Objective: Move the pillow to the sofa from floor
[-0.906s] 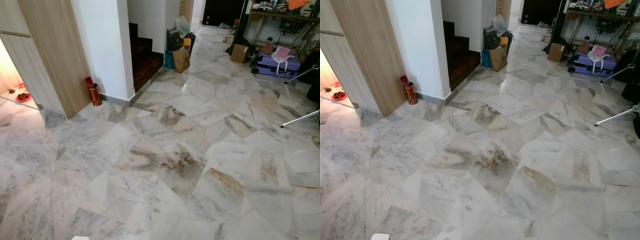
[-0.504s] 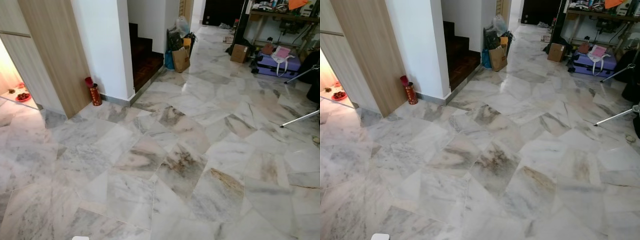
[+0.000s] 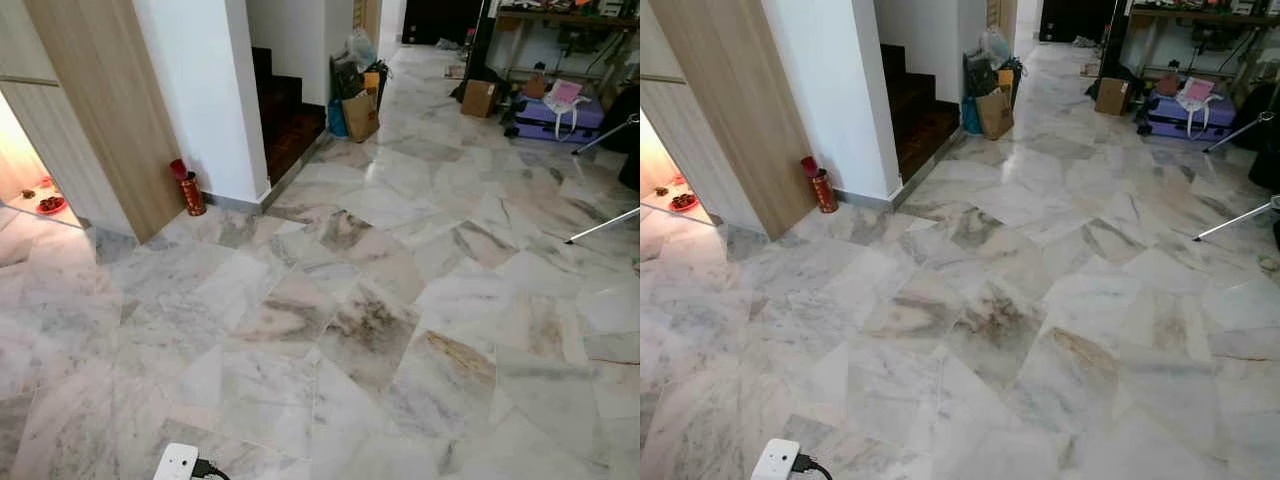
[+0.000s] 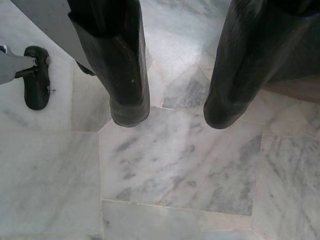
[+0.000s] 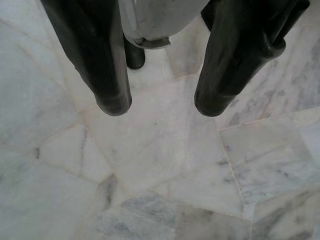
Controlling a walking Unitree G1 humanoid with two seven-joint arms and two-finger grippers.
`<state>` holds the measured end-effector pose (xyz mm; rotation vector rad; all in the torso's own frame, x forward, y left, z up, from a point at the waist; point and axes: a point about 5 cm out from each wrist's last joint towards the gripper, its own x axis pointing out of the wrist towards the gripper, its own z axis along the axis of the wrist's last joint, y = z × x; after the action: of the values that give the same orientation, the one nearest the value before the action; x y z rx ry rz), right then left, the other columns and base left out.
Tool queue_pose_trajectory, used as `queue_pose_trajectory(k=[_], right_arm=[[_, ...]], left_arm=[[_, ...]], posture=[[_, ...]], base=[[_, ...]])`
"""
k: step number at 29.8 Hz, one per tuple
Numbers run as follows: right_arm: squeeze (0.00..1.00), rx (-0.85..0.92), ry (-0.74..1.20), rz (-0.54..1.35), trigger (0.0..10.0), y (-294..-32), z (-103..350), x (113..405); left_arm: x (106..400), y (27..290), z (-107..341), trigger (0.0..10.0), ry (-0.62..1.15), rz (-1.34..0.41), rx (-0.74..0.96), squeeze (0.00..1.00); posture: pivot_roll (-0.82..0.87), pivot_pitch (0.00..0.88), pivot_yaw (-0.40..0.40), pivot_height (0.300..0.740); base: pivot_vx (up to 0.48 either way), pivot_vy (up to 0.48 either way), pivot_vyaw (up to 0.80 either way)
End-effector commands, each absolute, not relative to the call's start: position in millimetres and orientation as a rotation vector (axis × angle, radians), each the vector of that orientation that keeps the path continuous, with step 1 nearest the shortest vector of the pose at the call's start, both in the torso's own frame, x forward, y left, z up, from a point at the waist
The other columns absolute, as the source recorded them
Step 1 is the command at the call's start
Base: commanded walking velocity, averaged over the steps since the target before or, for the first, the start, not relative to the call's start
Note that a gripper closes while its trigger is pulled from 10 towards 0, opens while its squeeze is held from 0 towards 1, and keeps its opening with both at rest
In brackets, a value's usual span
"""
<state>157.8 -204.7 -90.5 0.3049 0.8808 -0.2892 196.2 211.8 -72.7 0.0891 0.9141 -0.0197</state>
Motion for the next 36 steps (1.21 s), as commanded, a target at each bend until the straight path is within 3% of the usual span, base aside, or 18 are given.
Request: queue_pose_trajectory(k=[1,15,36], right_arm=[[0.0,0.285,0.889,-0.255,10.0,-202,-90,159],[0.0,0.044,0.897,-0.044,10.0,-210,-83,173],[0.0,-0.04,0.94,0.004,10.0,-207,-89,159]], left_arm=[[192,215,-75,10.0,0.939,0.007,0.08,0.0],[173,201,-87,10.0,0.997,0.022,0.031,0.0],[163,209,-90,10.0,1.024,0.044,0.031,0.0]], posture=[[-0.1,0.0,0.031,0.74],[-0.09,0.0,-0.013,0.74],[-0.07,0.024,-0.003,0.74]], base=[[0.0,0.0,0.0],[0.0,0.0,0.0],[0.0,0.0,0.78]])
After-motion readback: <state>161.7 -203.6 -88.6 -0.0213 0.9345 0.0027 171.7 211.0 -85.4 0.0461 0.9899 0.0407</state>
